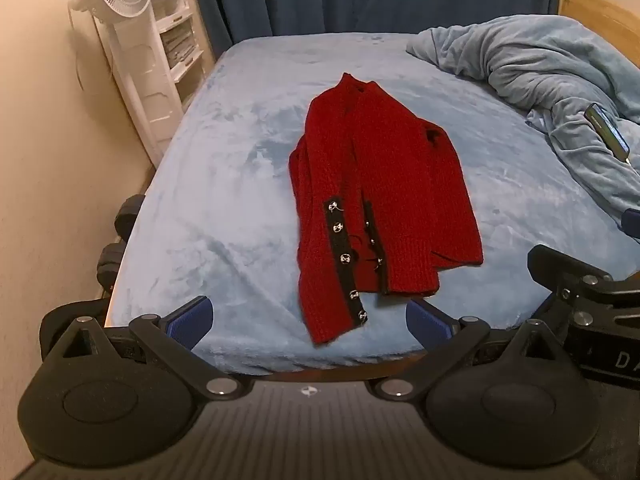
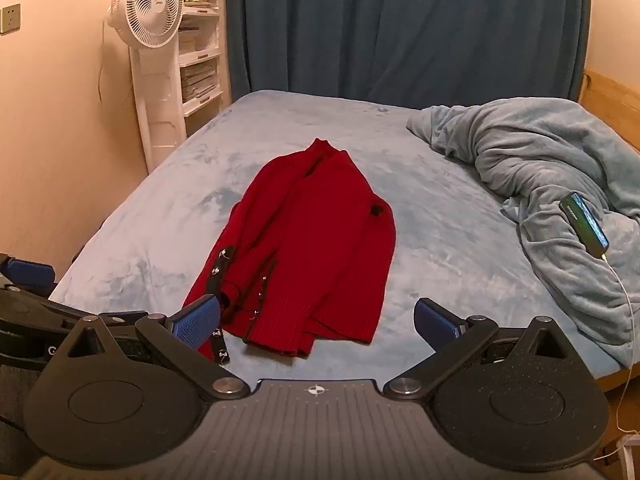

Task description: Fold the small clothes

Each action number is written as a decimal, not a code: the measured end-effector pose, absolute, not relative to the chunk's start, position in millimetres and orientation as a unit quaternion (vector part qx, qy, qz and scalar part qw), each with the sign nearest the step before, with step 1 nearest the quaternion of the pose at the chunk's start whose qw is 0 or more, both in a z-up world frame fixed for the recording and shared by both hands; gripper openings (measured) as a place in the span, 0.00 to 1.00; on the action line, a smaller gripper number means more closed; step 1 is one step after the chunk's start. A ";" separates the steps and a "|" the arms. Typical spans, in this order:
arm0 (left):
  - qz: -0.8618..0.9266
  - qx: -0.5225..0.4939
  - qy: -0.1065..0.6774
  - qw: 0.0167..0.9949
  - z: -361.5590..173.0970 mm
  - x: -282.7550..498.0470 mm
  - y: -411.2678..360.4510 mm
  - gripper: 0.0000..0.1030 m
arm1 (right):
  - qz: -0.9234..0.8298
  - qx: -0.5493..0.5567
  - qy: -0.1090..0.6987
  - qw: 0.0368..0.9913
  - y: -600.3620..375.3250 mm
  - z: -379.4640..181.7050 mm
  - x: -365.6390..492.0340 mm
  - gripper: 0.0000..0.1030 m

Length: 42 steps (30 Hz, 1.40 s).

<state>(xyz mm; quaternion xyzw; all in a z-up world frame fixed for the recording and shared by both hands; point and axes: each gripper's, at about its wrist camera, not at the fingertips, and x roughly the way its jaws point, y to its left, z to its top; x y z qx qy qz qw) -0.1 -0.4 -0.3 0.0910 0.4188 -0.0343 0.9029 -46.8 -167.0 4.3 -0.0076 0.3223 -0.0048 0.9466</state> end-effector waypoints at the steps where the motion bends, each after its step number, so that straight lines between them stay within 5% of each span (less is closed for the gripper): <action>1: -0.034 0.090 0.419 0.903 -0.3 0.0 -0.5 1.00 | -0.006 -0.010 0.322 0.947 -167.0 4.2 -46.4 0.99; 42: -0.033 0.085 0.421 0.903 -1.5 2.1 4.7 1.00 | -0.002 -0.009 0.330 0.944 -165.3 1.0 -42.6 0.99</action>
